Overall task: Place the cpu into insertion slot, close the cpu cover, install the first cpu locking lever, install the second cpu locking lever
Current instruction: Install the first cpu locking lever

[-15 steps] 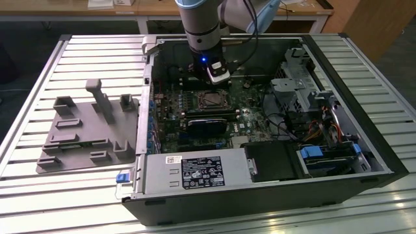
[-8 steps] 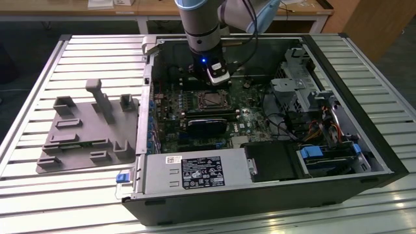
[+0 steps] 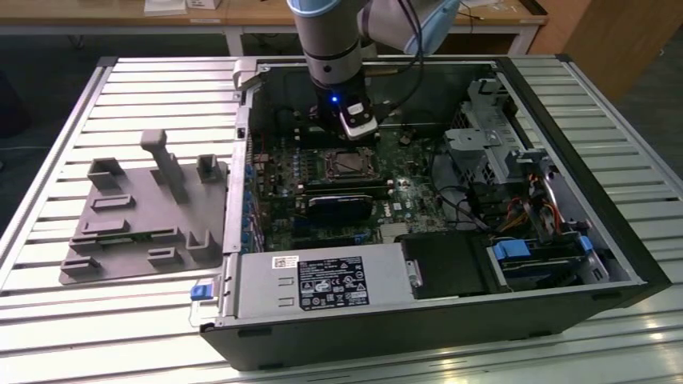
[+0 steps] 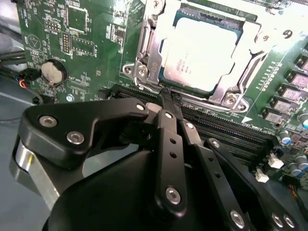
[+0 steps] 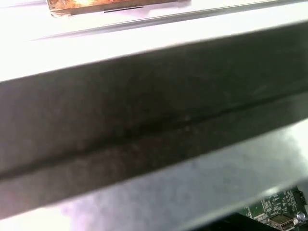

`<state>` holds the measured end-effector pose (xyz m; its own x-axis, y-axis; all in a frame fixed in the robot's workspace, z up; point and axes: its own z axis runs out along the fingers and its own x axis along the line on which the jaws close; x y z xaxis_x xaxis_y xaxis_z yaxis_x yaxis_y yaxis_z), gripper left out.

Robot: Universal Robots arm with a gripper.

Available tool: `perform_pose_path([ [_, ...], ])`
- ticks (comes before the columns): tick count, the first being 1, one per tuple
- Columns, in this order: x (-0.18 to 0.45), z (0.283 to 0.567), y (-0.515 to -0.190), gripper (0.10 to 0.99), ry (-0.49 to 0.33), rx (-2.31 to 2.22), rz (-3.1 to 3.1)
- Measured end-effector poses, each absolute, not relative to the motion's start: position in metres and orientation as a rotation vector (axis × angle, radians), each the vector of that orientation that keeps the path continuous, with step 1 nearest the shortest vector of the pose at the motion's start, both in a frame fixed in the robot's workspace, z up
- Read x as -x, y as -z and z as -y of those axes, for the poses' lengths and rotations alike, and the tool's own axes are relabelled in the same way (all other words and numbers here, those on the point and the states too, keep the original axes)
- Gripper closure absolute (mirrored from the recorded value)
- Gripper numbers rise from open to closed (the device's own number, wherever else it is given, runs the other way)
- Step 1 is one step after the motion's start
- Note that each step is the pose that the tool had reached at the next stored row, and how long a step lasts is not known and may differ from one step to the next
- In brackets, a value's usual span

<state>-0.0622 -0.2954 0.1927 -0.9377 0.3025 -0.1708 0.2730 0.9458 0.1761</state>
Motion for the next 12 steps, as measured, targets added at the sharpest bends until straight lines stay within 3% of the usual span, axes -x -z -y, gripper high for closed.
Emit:
perform_pose_path([
  [12,0.0623,0.2955,-0.2027,0.980,-0.186,-0.431,-2.904],
])
